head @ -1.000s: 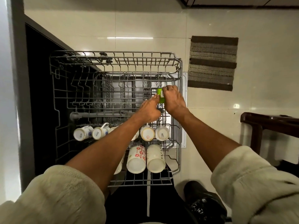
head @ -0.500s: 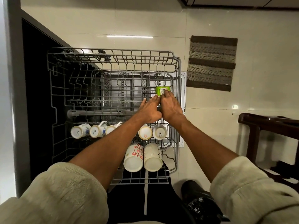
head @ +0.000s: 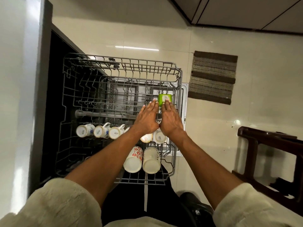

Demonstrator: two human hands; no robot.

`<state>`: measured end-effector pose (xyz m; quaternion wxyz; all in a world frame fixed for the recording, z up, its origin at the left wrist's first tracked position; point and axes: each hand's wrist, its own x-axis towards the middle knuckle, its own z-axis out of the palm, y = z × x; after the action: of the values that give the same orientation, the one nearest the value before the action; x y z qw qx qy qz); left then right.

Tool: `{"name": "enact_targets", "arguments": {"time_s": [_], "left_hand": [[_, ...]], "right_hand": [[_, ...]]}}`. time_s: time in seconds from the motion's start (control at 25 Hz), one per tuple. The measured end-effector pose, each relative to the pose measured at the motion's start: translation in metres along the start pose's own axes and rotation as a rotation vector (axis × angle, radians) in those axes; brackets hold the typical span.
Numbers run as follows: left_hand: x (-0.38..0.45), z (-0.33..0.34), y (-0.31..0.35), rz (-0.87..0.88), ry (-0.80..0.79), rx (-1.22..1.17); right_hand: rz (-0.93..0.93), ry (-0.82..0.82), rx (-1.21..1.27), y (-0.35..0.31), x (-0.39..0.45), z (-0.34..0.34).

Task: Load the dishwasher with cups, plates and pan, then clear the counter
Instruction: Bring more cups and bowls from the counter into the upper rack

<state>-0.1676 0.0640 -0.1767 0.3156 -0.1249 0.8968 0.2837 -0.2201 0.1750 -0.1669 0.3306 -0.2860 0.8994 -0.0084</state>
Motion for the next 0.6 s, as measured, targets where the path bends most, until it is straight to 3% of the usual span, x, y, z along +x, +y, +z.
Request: {"name": "enact_targets", "arguments": {"time_s": [0.36,0.6], "left_hand": [[-0.118,-0.028,0.003,-0.099,0.329,-0.081],[-0.233,-0.039,-0.013,-0.206,0.619,-0.109]], "right_hand": [[-0.230,0.156,0.051,-0.064,-0.077,-0.040],[-0.528,0.271,-0.051,-0.135,-0.143,-0.055]]}}
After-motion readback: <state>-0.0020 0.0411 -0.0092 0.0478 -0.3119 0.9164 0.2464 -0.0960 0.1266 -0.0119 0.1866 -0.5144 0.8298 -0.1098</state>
